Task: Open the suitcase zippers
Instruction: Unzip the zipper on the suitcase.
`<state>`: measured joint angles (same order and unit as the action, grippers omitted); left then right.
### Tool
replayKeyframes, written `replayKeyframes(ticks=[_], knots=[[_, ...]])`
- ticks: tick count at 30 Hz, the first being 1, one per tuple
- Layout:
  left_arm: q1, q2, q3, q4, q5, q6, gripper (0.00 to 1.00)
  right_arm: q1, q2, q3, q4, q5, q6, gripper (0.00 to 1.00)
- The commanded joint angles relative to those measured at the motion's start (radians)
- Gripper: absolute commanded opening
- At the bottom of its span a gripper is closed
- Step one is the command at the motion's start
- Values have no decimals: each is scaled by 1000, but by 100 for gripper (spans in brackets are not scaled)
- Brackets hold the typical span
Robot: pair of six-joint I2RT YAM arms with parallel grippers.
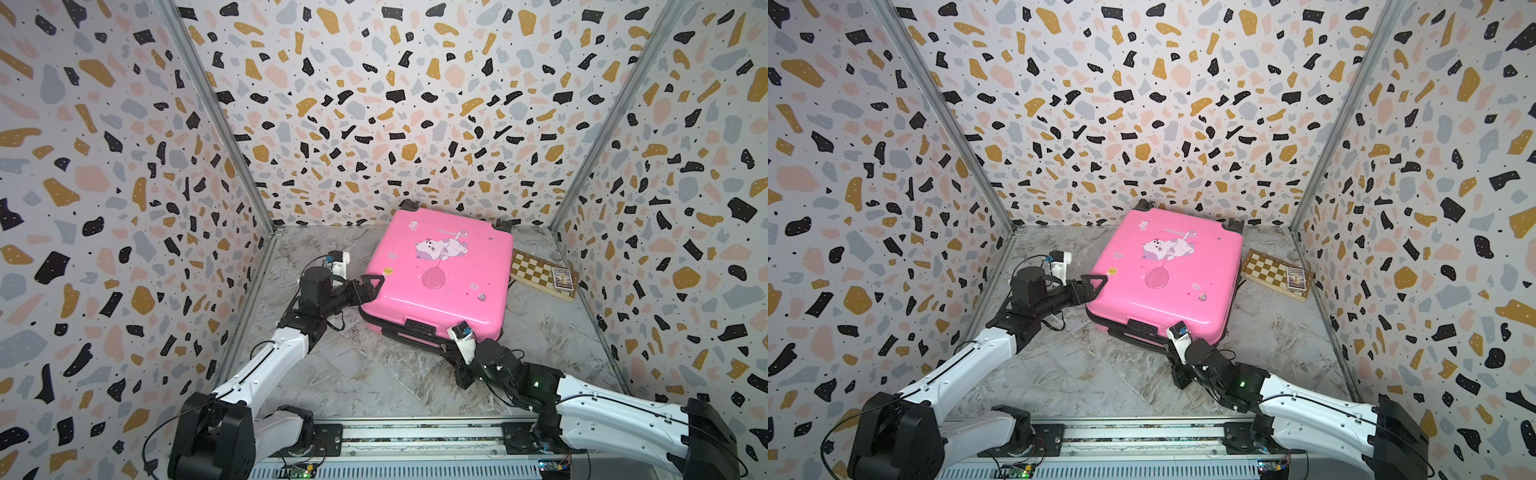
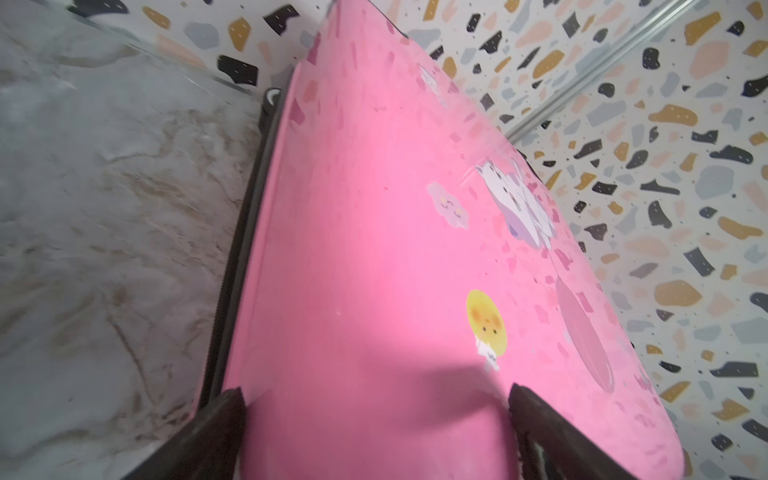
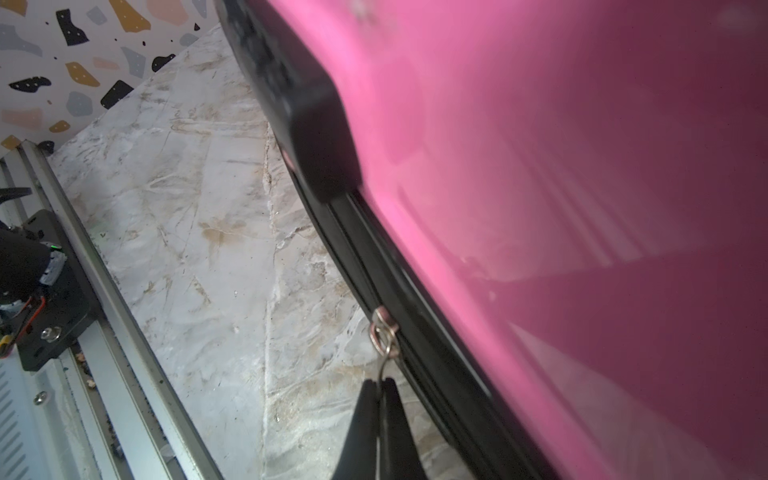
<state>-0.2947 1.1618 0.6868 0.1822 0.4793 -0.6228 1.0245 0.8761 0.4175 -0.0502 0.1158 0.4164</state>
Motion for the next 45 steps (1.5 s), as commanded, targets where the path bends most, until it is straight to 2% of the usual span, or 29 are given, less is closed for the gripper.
replayKeyframes(ticks=[1,13,23,26,30,33,35,38,45], knots=[[-108,-28,-46,-83,170,-26,97,-84,11,12,-53,-75,9,0],[-309,-31,-67,-29,90,-58,97,-337,6,-17,-58,-184,-58,0],[-415,80,-15,23,67,-45,96,-367,-7,-26,-43,-193,-61,0],[-417,27,-7,-23,27,-21,95,-367,-21,-30,-45,-195,-58,0],[-416,-112,19,-201,-187,30,99,-368,-48,-46,-34,-209,-49,0],[-390,-143,77,-325,-288,64,99,-366,-69,-57,-22,-217,-47,0],[-349,-118,122,-358,-265,75,99,-367,-81,-56,-25,-222,-48,0],[-293,-52,188,-357,-168,86,99,-368,-103,-54,-37,-226,-52,0],[-259,122,330,-377,-105,144,99,-368,-138,-50,-51,-226,-52,0]])
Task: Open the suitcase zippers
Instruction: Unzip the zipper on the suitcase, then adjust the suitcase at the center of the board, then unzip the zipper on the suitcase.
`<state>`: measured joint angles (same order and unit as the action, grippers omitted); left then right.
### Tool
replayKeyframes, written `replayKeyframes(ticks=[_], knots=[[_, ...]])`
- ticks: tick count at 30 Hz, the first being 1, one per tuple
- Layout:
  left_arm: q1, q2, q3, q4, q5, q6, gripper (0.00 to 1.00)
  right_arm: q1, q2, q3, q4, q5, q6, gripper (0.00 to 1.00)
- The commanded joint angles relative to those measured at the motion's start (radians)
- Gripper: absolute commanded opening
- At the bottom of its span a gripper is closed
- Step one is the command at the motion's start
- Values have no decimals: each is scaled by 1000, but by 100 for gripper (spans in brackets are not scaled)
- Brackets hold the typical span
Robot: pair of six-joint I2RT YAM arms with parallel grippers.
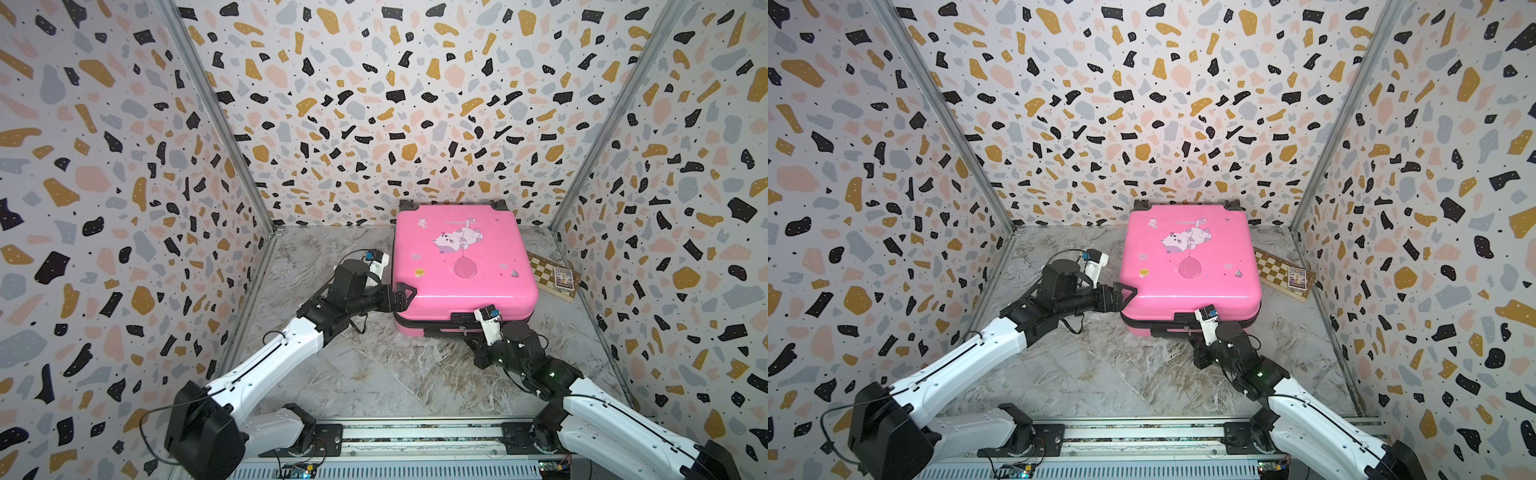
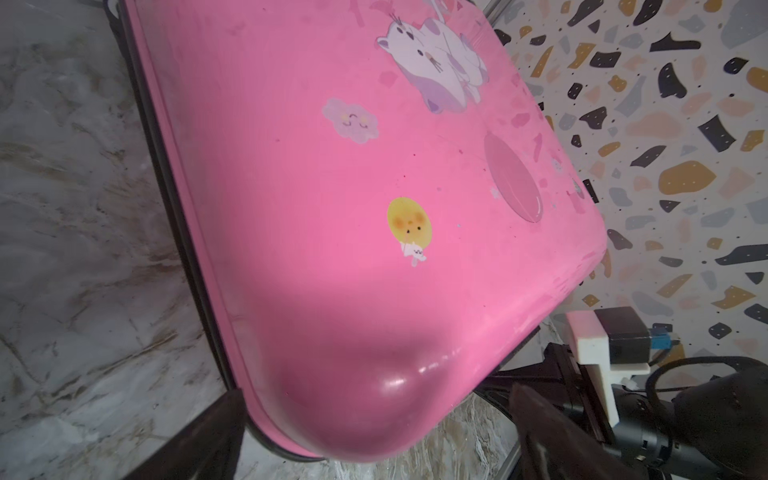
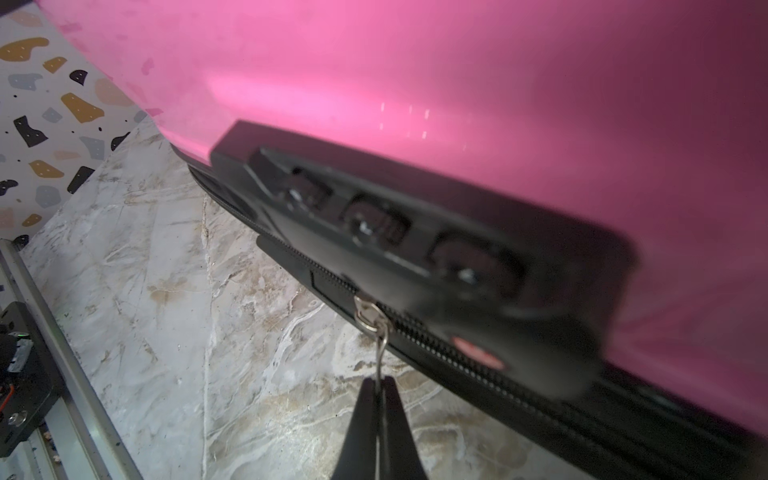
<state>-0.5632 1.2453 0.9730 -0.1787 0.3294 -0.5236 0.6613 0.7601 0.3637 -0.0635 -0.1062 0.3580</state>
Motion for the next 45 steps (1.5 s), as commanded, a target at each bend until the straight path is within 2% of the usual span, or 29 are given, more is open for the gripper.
replayKeyframes(ticks=[1,6,13,21,27,32,41,45], knots=[[9,64,56,-10,70,44,99,-3,-21,6,-36,-8,6,0],[-7,142,64,72,218,4,100,10,-12,19,-27,-23,-8,0],[-95,156,18,161,260,-38,99,141,8,49,-33,76,-33,0],[-162,125,-87,366,272,-147,99,273,19,49,34,124,-43,0],[-197,131,-117,385,247,-140,99,357,31,37,129,151,-39,0],[-215,114,-194,497,257,-196,98,436,22,7,211,166,-39,0],[-257,113,-271,597,248,-252,97,537,99,-44,365,184,-23,0],[-282,86,-279,569,222,-227,96,568,108,-50,396,214,-33,0]])
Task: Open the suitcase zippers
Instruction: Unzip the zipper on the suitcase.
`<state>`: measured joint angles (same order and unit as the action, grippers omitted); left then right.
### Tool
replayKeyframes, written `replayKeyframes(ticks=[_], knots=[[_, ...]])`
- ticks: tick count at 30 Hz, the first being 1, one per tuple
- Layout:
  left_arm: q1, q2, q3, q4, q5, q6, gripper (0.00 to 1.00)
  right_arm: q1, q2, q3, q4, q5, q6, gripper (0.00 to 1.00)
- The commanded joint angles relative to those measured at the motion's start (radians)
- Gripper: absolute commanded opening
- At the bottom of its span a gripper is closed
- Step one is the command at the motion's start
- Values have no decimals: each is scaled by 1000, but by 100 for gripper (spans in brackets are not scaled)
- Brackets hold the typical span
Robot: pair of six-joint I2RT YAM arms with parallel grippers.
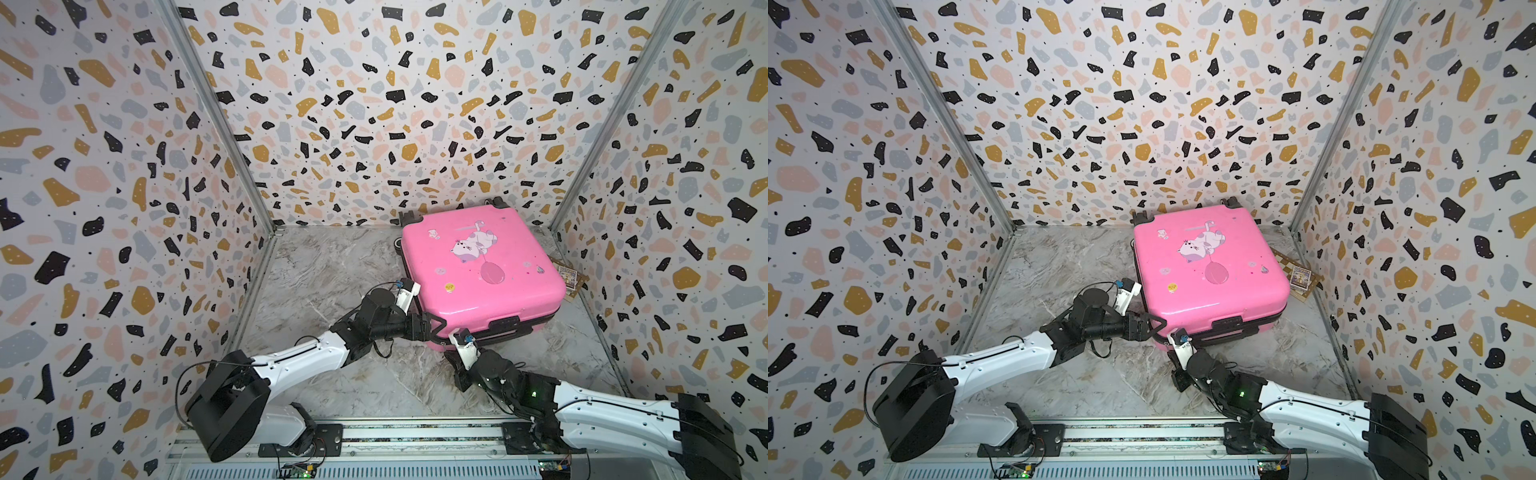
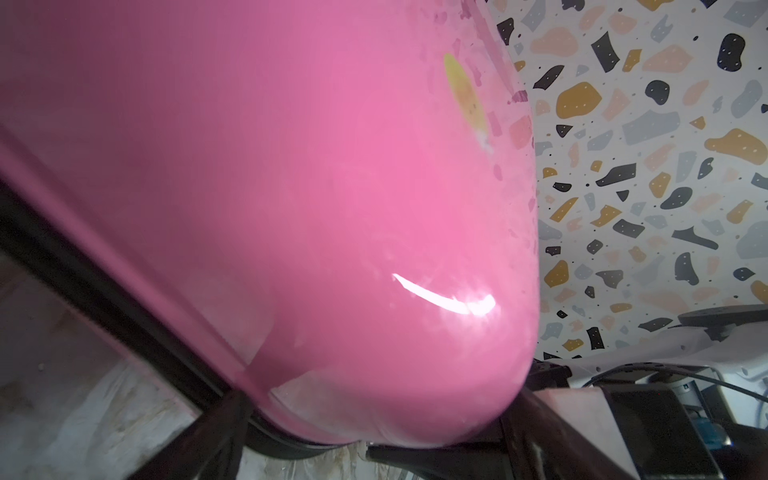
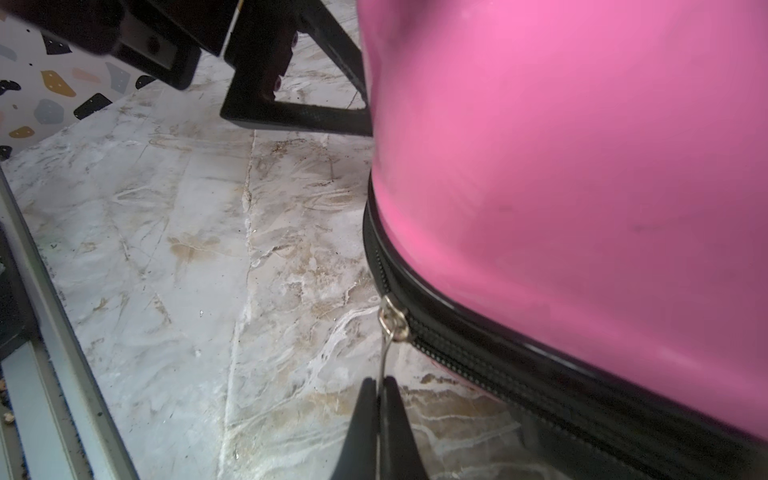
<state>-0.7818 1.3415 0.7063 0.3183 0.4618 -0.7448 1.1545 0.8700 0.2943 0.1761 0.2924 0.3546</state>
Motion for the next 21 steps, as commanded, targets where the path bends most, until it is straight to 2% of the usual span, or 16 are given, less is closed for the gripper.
replayKeyframes(ticks=[1,3,5,10,13,17,21], knots=[[-67,-26,-17,52,71,7,96,78,0,19,158,-174,-30,0],[-65,-68,-34,25,37,19,97,91,3,14,158,-161,-27,0],[-64,-138,-27,-73,-37,59,100,107,5,3,141,-135,-10,0],[-43,-280,66,-367,-193,171,99,132,-31,-40,81,-90,68,0],[5,-326,123,-476,-235,192,99,148,-88,-78,37,-58,130,0],[162,-308,197,-557,-181,188,99,151,-178,-131,-10,-42,197,0],[361,-198,283,-518,-35,127,99,151,-254,-150,-78,-28,229,0]])
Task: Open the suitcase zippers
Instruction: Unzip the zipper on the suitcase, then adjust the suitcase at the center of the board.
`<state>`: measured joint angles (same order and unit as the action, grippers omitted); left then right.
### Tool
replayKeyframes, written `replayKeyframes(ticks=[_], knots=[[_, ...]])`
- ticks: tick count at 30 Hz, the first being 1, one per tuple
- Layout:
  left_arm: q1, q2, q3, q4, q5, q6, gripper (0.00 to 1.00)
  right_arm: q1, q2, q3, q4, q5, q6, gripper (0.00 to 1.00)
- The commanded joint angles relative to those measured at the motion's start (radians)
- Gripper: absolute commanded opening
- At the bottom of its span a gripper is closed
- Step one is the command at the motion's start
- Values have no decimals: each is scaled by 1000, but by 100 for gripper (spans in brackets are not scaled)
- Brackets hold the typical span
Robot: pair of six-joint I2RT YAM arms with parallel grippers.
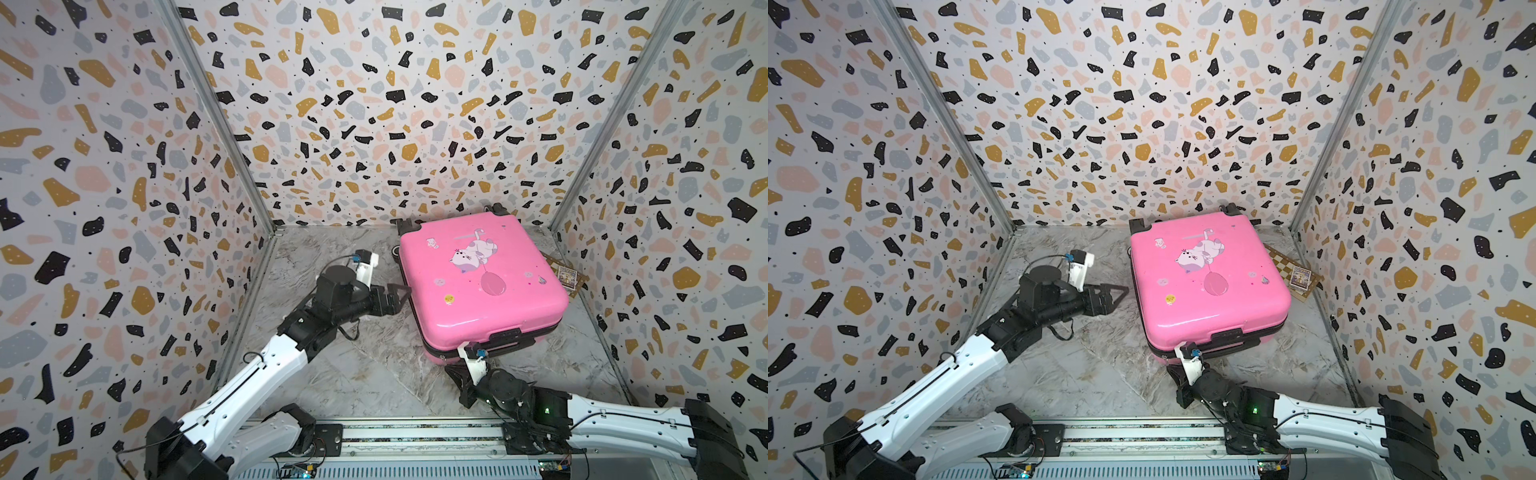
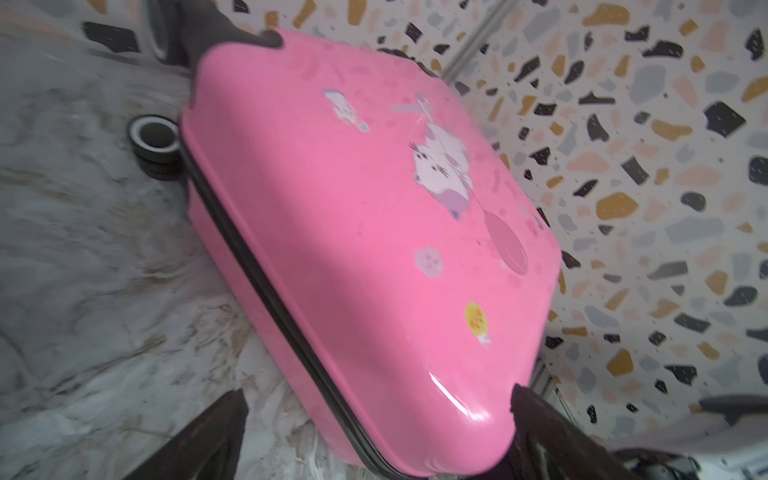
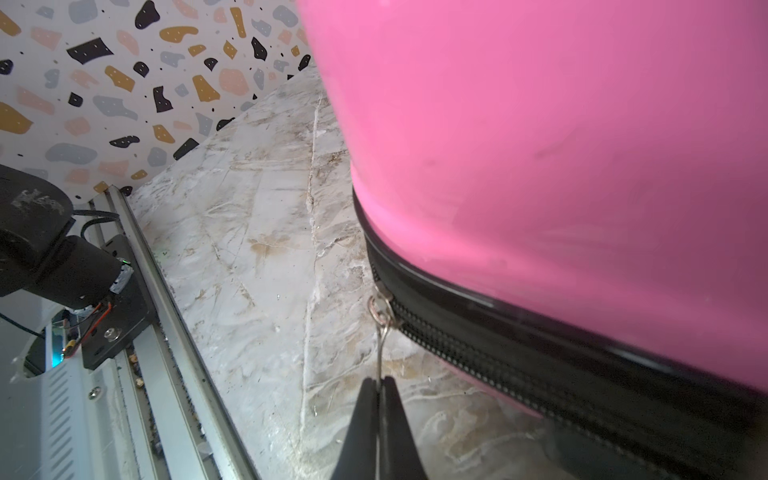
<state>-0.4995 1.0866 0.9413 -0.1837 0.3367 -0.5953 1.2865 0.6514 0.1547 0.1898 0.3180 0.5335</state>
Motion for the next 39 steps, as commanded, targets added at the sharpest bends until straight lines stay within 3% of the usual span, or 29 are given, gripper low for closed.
replayKeyframes(ticks=[1,7,16,33,37,39], knots=[[119,93,65,10,125,-46,99,20,-54,-13,-108,-51,57,0],[242,365,200,255,297,-243,99,21,-113,-29,-157,-47,73,0],[258,840,508,555,459,-567,99,27,-106,-15,-166,-41,74,0],[264,1251,861,739,493,-874,99,33,-145,23,-238,-15,83,0],[249,1271,883,751,495,-884,92,34,-149,24,-248,-10,88,0],[247,1281,892,762,496,-893,82,34,-149,25,-250,-10,90,0]])
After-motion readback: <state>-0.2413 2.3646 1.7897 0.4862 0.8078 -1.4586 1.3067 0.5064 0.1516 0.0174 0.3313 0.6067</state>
